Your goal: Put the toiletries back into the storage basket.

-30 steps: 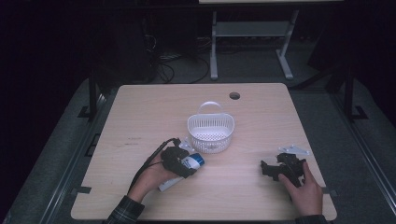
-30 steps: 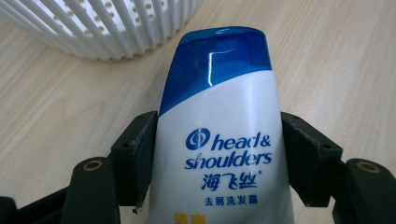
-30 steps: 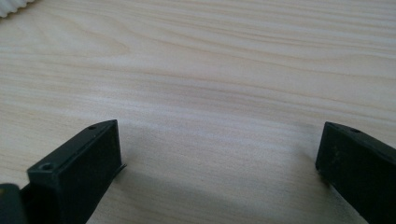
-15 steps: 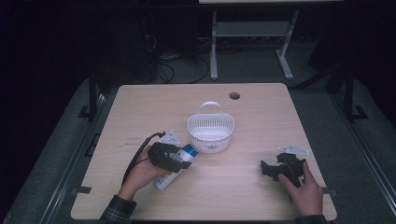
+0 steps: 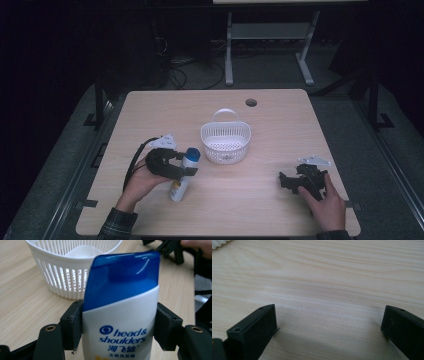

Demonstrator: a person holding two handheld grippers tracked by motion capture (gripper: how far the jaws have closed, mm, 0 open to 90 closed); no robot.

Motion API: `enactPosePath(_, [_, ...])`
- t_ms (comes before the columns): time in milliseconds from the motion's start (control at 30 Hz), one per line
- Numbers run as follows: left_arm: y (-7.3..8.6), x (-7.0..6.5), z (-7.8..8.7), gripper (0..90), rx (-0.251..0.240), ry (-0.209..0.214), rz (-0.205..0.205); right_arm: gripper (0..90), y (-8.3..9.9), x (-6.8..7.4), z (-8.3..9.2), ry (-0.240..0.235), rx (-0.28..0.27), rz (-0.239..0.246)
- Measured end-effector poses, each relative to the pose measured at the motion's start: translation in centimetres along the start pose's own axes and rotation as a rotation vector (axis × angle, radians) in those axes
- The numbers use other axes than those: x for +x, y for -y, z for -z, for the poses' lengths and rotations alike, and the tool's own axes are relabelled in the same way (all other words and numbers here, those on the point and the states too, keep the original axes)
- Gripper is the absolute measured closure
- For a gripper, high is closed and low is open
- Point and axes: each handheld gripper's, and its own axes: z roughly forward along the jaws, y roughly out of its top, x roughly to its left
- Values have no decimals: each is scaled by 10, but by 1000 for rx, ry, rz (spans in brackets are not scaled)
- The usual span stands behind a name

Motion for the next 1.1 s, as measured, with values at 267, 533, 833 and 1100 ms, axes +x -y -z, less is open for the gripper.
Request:
enactPosePath(267, [1,3,14,336,-84,34,-3,0,0,0,0,0,0,0])
enactPosePath(533, [-8,-2,22,335,-147,-31,-54,0,0,0,0,0,0,0])
enactPosePath(833, [-23,-1,31,335,-201,-69,-70,0,0,0,0,-1,0,0])
enactPosePath(1100, [-39,0,33,335,-233,-95,-76,0,0,0,0,-1,0,-3])
